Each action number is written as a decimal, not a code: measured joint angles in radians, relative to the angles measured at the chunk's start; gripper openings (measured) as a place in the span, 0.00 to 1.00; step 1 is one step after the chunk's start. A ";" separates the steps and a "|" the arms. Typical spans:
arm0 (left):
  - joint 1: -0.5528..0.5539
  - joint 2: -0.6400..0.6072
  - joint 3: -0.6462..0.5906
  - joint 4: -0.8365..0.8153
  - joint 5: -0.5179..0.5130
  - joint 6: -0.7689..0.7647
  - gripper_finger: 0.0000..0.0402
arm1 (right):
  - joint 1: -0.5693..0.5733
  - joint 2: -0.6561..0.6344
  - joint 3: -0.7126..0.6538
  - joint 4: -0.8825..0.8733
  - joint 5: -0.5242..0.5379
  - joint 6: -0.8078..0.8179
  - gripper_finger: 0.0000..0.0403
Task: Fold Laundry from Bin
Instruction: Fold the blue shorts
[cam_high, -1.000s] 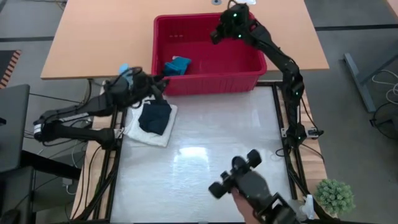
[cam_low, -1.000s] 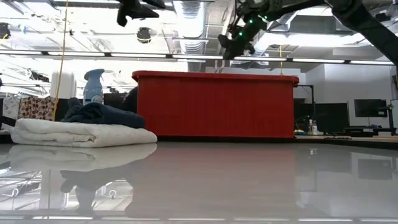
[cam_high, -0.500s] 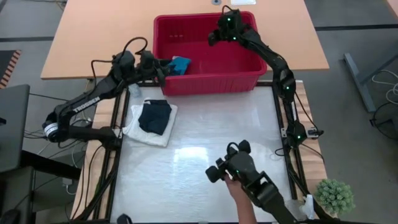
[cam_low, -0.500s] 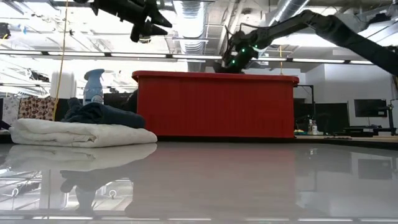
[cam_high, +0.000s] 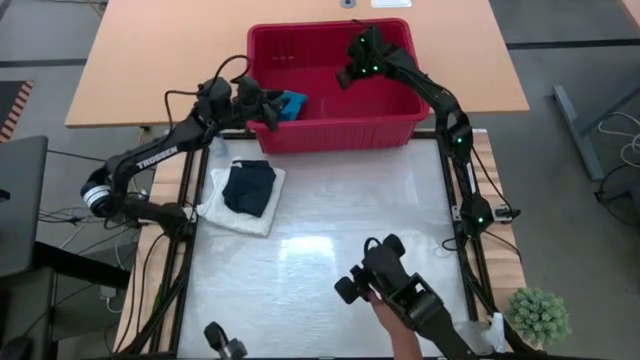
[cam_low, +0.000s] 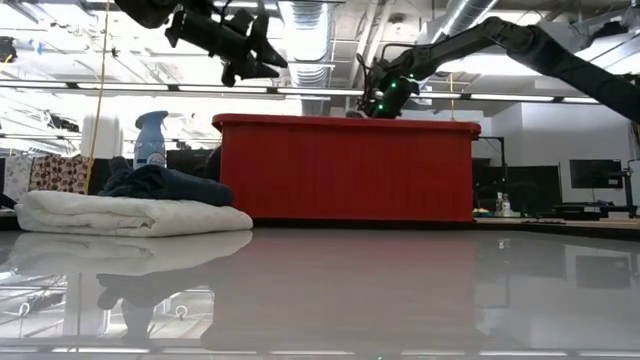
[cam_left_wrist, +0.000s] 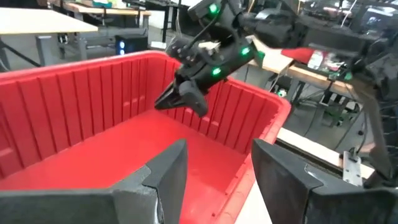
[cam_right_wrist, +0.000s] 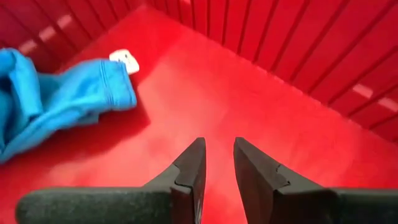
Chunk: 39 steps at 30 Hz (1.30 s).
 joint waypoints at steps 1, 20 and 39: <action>0.000 0.007 0.000 0.000 -0.005 0.001 0.42 | 0.001 0.000 0.000 -0.017 0.000 -0.004 0.27; 0.103 0.103 0.000 0.139 0.061 -0.132 0.42 | 0.026 -0.033 0.025 0.140 -0.127 -0.054 0.27; 0.131 0.317 -0.001 0.194 0.156 -0.202 0.42 | -0.009 -0.013 -0.036 -0.122 -0.022 -0.209 0.27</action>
